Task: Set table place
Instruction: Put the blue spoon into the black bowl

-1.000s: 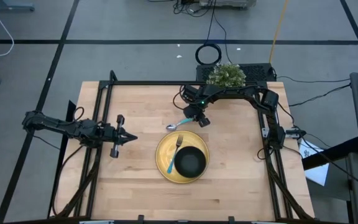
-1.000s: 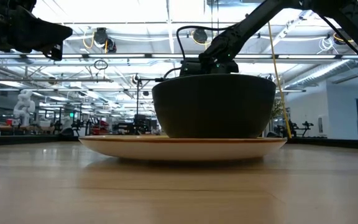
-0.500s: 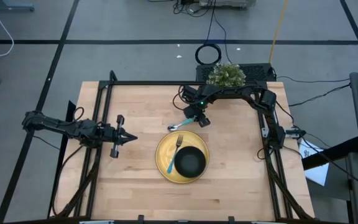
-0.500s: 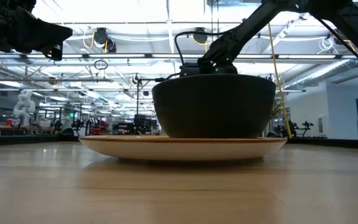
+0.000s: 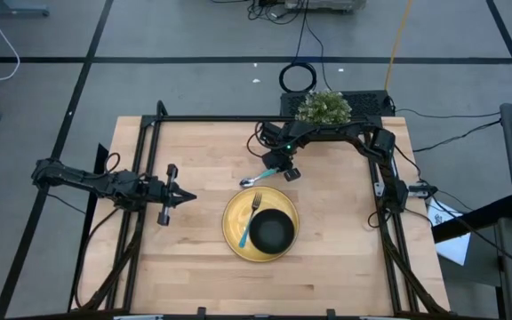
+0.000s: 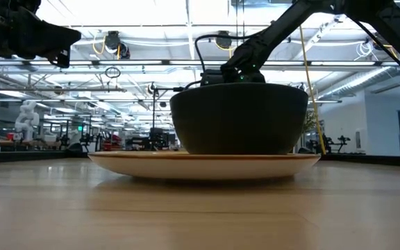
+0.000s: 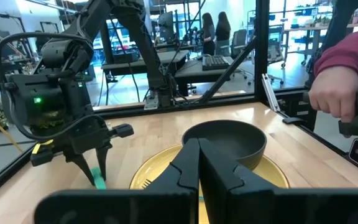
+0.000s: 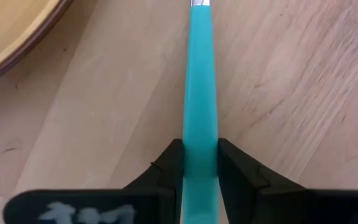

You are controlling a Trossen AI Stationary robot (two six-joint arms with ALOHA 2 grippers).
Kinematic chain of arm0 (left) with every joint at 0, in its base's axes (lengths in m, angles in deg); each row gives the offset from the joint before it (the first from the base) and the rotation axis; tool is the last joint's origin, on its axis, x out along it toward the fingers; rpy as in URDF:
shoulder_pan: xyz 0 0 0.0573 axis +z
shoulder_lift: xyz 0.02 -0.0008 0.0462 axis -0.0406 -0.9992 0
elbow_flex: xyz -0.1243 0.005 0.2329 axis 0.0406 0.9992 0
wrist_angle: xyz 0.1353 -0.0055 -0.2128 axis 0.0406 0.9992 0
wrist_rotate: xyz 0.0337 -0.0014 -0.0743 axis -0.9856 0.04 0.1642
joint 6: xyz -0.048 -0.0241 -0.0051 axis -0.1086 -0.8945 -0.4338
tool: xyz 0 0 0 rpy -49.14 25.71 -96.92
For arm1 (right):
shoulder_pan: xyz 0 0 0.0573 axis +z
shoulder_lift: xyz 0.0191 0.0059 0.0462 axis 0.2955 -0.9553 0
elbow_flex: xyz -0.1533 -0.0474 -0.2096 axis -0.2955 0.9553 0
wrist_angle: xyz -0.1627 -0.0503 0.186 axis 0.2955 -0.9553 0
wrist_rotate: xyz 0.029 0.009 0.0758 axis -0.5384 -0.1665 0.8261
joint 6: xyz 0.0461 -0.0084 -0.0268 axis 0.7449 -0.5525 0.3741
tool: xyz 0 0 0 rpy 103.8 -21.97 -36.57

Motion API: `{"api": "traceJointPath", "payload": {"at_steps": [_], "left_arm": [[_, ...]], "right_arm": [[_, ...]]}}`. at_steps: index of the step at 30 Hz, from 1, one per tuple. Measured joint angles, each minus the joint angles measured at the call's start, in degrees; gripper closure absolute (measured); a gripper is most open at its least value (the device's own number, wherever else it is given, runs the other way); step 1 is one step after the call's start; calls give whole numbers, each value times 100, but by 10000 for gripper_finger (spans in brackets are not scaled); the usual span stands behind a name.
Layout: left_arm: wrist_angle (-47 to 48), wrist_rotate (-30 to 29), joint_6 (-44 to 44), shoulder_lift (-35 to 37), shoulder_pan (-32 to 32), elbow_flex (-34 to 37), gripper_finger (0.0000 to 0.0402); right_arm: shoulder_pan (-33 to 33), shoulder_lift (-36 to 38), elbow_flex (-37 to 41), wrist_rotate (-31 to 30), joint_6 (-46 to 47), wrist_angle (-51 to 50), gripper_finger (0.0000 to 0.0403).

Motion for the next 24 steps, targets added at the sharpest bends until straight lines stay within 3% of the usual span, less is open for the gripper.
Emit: {"api": "traceJointPath", "payload": {"at_steps": [24], "left_arm": [[0,2,-109,0,0,0,394]], "right_arm": [[35,337,24,1,106,253,343]]}}
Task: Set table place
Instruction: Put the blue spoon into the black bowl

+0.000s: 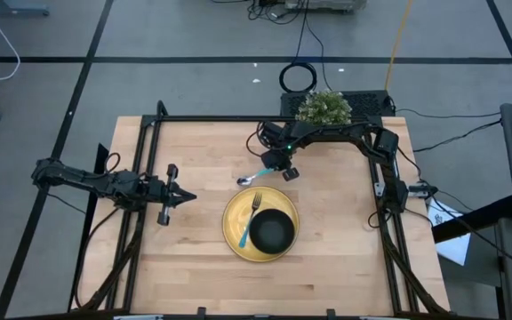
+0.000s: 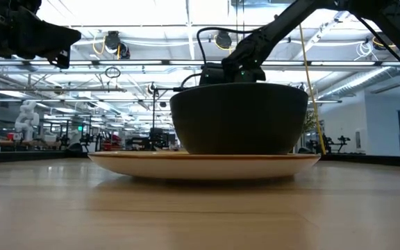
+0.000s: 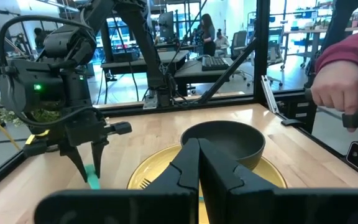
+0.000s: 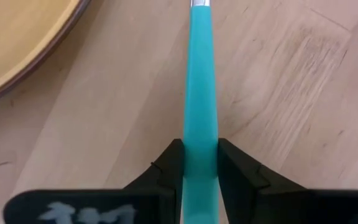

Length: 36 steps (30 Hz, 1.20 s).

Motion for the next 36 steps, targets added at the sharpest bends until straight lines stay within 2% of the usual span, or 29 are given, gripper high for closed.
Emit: {"api": "traceJointPath", "payload": {"at_steps": [7,17,25,36], "left_arm": [[0,-1,-6,0,0,0,394],[-16,0,-4,0,0,0,394],[-20,-2,-34,0,0,0,394],[-44,0,-69,0,0,0,394]], "right_arm": [[170,10,-4,-157,2,-154,343],[467,473,-9,-310,31,-444,343],[330,870,-15,-278,223,-197,343],[225,1006,-19,-289,369,-275,343]]}}
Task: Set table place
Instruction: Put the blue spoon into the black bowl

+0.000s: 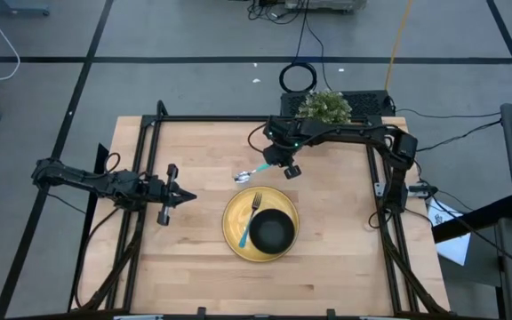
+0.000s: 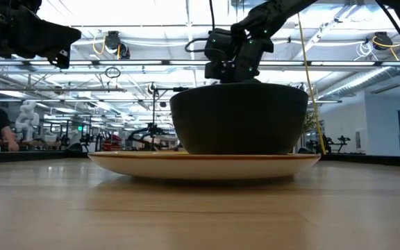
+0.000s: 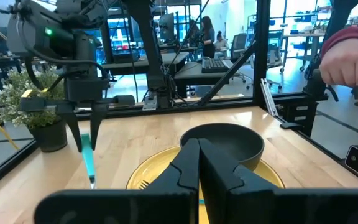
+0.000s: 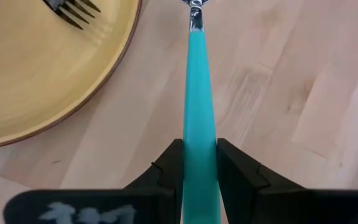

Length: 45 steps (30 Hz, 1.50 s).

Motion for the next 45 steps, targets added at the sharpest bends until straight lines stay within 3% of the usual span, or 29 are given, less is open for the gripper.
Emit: {"api": "traceJointPath", "payload": {"at_steps": [8,16,37,45], "left_arm": [[2,-2,22,0,0,0,394],[13,-2,26,0,0,0,394],[11,-2,24,0,0,0,394],[16,-2,24,0,0,0,394]], "right_arm": [[9,356,0,53,165,-71,343],[9,944,0,922,763,-262,343],[9,1145,4,925,783,-424,343],[9,1505,7,1056,796,-924,343]]}}
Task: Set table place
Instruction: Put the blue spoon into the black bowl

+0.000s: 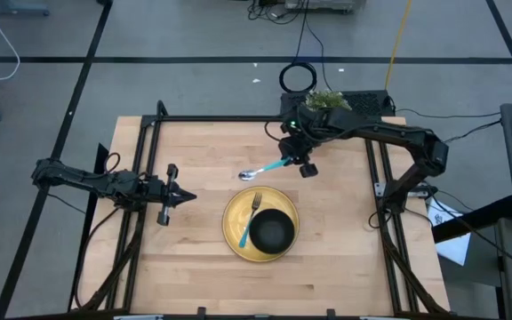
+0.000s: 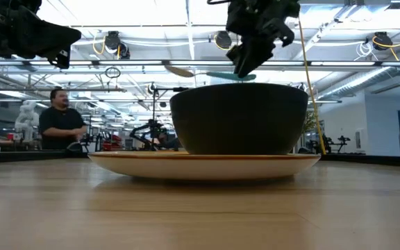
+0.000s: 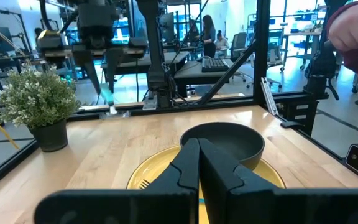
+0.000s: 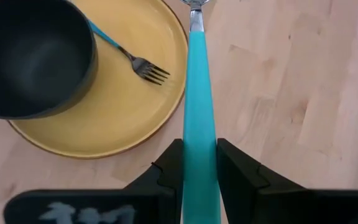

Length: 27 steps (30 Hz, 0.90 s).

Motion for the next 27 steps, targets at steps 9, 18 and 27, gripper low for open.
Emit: {"api": "traceJointPath", "payload": {"at_steps": [9,18,27], "left_arm": [[6,0,0,0,0,0,394],[8,-2,0,0,0,0,394],[0,-4,-8,0,1,0,394]], "right_arm": [[365,692,0,185,146,-394,343],[1225,915,0,203,442,-552,343],[1482,894,301,158,490,-325,343]]}}
